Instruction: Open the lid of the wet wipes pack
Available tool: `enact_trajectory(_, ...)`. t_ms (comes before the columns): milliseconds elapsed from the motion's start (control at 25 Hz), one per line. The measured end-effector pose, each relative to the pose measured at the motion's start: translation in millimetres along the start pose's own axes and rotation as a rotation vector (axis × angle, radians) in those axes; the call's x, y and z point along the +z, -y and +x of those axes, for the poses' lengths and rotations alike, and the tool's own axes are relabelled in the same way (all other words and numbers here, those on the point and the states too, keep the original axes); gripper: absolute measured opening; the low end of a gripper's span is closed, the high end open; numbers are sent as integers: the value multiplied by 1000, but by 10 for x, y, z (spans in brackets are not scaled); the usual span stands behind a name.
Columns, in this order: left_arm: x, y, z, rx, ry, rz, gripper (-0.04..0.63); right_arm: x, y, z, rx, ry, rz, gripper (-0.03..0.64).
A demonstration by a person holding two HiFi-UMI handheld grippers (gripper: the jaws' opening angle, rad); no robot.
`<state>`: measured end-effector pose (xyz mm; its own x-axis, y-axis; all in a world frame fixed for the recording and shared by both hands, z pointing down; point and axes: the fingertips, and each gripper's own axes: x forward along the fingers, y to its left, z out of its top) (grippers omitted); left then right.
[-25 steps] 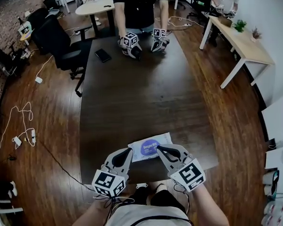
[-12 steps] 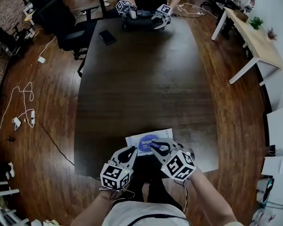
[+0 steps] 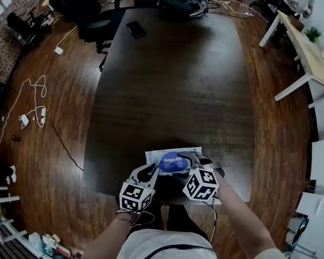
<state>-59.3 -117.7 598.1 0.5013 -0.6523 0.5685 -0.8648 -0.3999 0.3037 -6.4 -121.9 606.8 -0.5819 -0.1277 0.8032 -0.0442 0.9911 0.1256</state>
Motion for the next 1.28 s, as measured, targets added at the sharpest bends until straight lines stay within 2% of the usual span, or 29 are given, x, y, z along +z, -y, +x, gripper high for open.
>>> enact_trajectory(360,-162,-51,29,15,-38,-1,40,-16,28,214,57,-83,-114,321)
enact_trajectory(520,-230,-5,26,5,-61,18,38,-62,15,285,79,-123,-122,322)
enact_trajectory(640,-265,16,55,2,-77,58,38,-74,31,313,99,-119,-89,321)
enact_trajectory(800,-330,31,92,10,-112,136,38,-88,39,333,173,-113,-20,321)
enact_trajectory(1280,-342,46,108,-7,-101,138,38,-74,71,308,347,-95,143,321)
